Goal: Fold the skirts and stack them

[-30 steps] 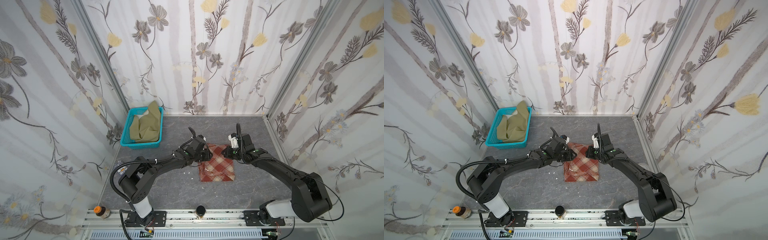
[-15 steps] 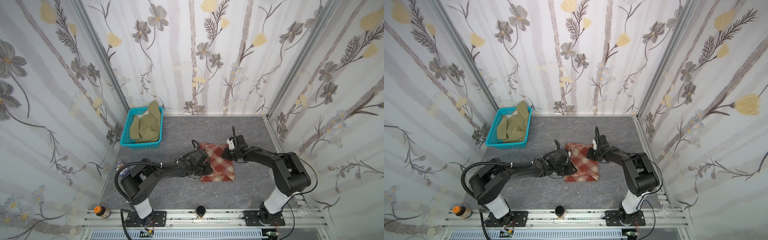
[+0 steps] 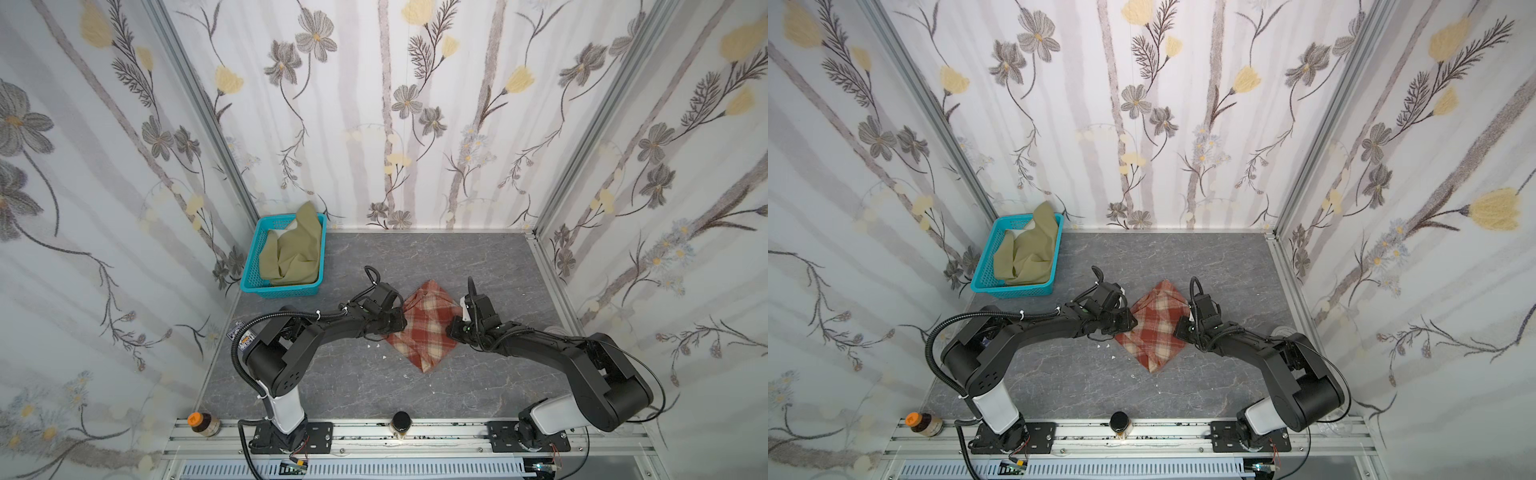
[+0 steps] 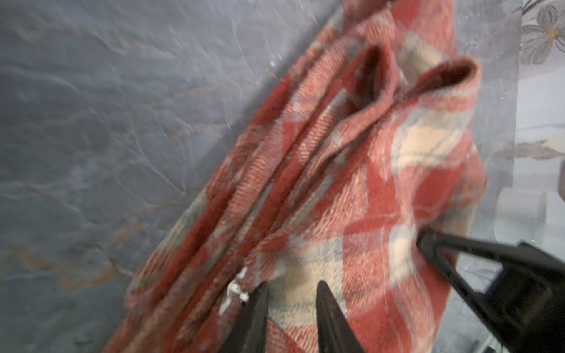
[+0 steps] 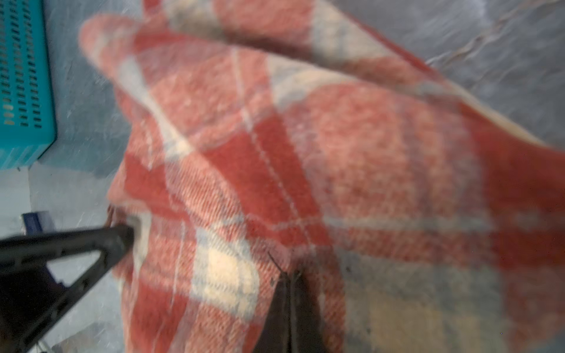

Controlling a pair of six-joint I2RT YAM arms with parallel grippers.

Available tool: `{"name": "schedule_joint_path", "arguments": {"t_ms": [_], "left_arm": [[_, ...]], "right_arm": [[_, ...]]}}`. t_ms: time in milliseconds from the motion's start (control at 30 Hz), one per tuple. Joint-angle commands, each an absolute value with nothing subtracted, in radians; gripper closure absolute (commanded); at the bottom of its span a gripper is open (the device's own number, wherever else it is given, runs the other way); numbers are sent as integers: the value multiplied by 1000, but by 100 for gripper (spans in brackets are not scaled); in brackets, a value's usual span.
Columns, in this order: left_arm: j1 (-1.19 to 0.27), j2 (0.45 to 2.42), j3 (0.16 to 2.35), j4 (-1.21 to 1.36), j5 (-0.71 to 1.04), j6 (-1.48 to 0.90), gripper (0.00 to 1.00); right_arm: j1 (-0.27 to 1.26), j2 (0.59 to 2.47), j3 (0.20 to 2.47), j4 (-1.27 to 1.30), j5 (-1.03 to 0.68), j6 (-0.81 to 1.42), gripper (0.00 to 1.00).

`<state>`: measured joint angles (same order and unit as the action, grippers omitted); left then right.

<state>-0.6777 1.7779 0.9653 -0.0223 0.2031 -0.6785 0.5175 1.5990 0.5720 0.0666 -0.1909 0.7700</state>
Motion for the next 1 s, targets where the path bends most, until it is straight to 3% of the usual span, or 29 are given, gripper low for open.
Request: {"name": "schedule_joint_path", "arguments": {"t_ms": [0, 233, 467, 667, 967], "left_arm": [[-662, 1778, 1016, -97, 73, -610, 70], [-719, 1670, 1060, -95, 70, -542, 69], [-816, 1621, 963, -94, 185, -663, 68], [-900, 1640, 909, -92, 156, -724, 68], [-894, 1667, 863, -94, 152, -703, 69]], "right_arm": [[580, 1541, 582, 90, -146, 860, 100], [564, 1480, 708, 18, -153, 748, 100], [462, 1613, 788, 35, -222, 671, 100], [408, 1749, 856, 53, -284, 637, 100], [385, 1838, 860, 57, -276, 682, 100]]}}
